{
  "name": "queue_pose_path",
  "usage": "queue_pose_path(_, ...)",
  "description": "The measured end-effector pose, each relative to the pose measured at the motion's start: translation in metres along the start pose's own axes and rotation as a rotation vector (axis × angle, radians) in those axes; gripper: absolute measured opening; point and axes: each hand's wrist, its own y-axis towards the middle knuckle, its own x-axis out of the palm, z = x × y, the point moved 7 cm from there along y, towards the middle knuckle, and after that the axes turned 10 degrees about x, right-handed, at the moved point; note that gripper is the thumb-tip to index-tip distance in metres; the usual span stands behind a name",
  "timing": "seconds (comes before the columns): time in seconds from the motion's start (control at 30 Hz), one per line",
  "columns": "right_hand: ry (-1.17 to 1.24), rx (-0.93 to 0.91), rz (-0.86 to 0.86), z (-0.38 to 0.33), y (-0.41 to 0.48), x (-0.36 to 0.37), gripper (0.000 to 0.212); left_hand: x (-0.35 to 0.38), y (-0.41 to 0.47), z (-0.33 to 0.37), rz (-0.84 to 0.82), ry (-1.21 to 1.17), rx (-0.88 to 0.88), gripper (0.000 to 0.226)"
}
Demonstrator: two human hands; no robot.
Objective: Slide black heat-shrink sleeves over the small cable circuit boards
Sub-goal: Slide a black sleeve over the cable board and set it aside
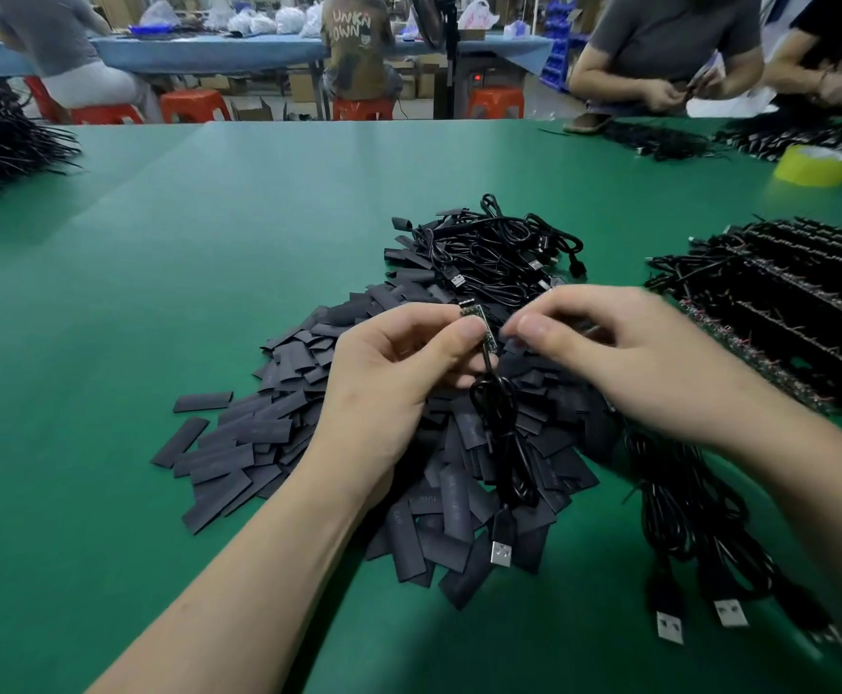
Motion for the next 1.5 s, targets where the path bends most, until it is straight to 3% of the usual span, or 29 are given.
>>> queue_pose_path(0.13,0.255,-0.028,-0.154,-0.023,0.004,0.033,0.019,-0.006,0.001,0.008,0.05,0.044,0.057,0.01)
queue_pose_path(0.2,0.396,0.035,-0.177,-0.022,0.004,0.038,0.019,-0.012,0.003,0.012,0.067,0.151,0.103,0.003)
queue_pose_path(0.27,0.596,0.125,-0.21,-0.017,0.003,0.034,0.019,-0.016,0.006,0.016,0.013,0.306,0.159,0.009)
queue_pose_path(0.37,1.03,0.268,-0.269,-0.008,0.004,0.019,0.019,-0.007,0.006,0.014,-0.33,0.738,0.259,0.021)
queue_pose_path(0.43,1.172,0.315,-0.278,-0.001,0.007,0.004,0.021,0.003,-0.002,0.006,-0.586,0.944,0.279,0.029)
queue_pose_path(0.53,0.957,0.324,-0.133,0.013,0.012,-0.016,0.024,0.003,-0.006,0.004,-0.678,0.983,0.226,0.038)
queue_pose_path(0.67,0.129,0.107,0.224,0.006,0.002,-0.027,0.026,-0.002,-0.003,0.006,-0.702,1.013,0.218,0.031)
queue_pose_path(0.73,-0.061,0.04,0.22,0.003,-0.003,-0.015,0.024,-0.004,-0.002,0.005,-0.709,1.036,0.216,0.022)
queue_pose_path(0.87,-0.115,0.075,0.114,0.01,-0.006,0.008,0.029,-0.006,0.002,0.006,-0.648,1.015,0.252,0.012)
queue_pose_path(0.97,-0.08,0.06,0.069,0.009,-0.008,0.02,0.042,-0.01,0.005,0.007,-0.493,0.785,0.191,0.013)
queue_pose_path(1.1,0.047,0.005,0.045,0.007,-0.008,0.026,0.027,-0.008,0.004,0.004,-0.385,0.611,0.127,0.019)
queue_pose_path(1.17,0.084,-0.013,0.068,0.007,-0.008,0.024,0.029,-0.005,0.002,0.006,-0.353,0.631,0.184,0.019)
queue_pose_path(1.37,0.185,0.004,0.063,0.01,-0.008,0.025,0.027,0.01,-0.008,0.025,-0.282,1.016,0.566,0.027)
queue_pose_path(1.5,0.301,0.006,0.023,0.007,-0.008,0.023,0.041,-0.001,-0.004,0.025,-0.177,0.956,0.525,0.02)
